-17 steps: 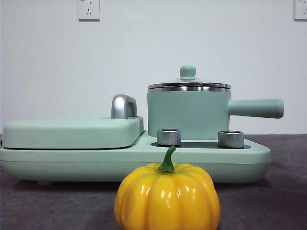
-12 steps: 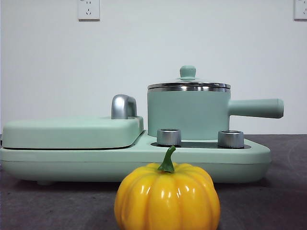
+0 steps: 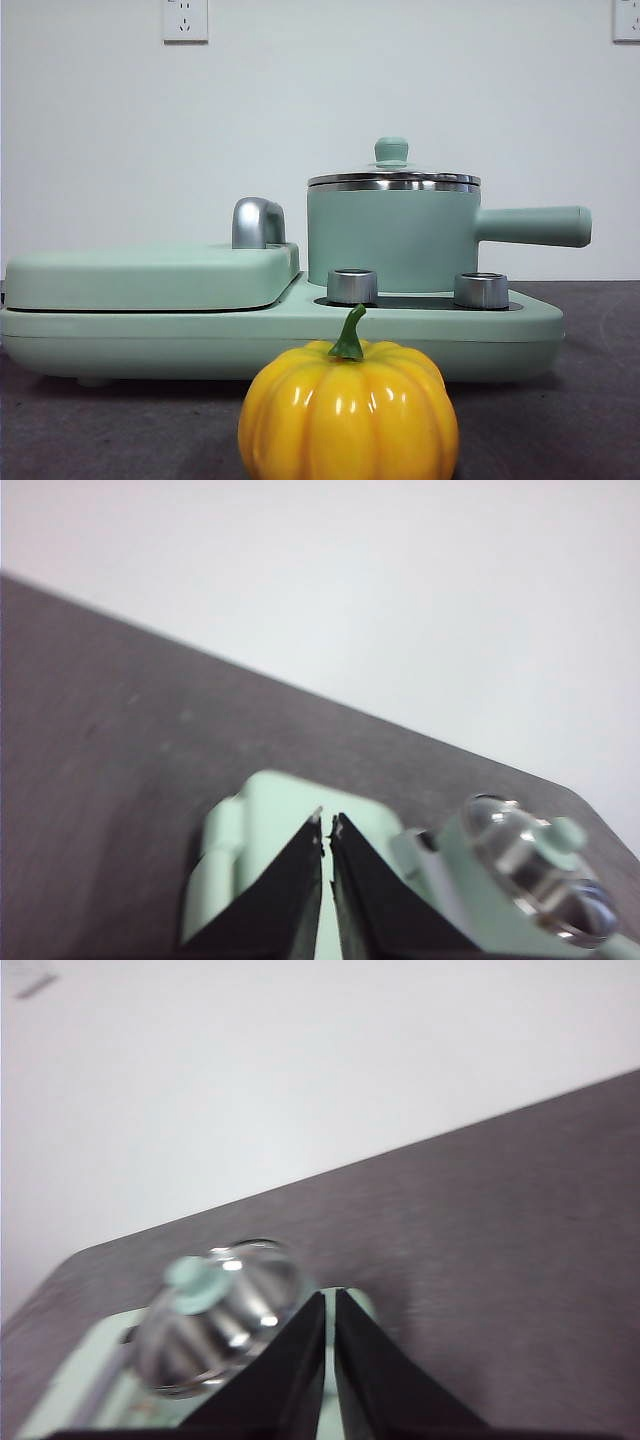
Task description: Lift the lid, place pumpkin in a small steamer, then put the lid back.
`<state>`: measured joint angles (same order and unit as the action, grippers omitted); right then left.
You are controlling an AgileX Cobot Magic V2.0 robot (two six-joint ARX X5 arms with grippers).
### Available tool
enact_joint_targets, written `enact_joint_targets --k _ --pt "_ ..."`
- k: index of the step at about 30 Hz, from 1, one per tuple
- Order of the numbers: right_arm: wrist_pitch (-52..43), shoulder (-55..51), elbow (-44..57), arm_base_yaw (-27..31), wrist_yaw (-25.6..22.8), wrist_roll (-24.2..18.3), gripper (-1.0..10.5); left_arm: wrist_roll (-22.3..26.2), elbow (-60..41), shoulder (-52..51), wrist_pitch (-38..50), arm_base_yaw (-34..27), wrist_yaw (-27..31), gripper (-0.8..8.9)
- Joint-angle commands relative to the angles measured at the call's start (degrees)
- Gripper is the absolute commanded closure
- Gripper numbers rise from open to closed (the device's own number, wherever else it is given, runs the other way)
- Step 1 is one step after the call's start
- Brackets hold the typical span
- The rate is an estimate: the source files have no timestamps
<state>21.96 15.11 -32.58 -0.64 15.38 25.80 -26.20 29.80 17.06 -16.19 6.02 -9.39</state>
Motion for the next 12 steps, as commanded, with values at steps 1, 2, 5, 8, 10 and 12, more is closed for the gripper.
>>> enact_joint_targets --k 1,2,5,8,10,12 --pt "1.84 4.39 -4.83 0.02 5.14 -0.20 9.3 4.59 5.27 3.76 0.26 1.92 -0.31 7.98" --pt "2.84 6.14 -6.51 0.02 7.50 -1.05 9.3 5.44 7.02 5.22 -0.07 2.64 -0.31 7.98" --pt "6.16 10.78 -10.80 0.02 13.68 -3.34 9.3 8.07 11.50 9.07 -1.55 4.26 -1.27 7.98" --pt "9.64 15.19 -14.84 0.02 19.71 -7.56 9.3 11.19 15.80 13.11 -3.28 5.53 -2.58 7.98" --pt "11.67 17.79 -17.11 0.00 22.18 -10.21 9.3 12.96 18.69 16.04 -4.83 6.23 -3.48 7.98" --pt "13.33 19.82 -18.86 -0.02 23.93 -12.07 9.3 14.27 21.44 19.04 -6.82 6.82 -5.29 7.98"
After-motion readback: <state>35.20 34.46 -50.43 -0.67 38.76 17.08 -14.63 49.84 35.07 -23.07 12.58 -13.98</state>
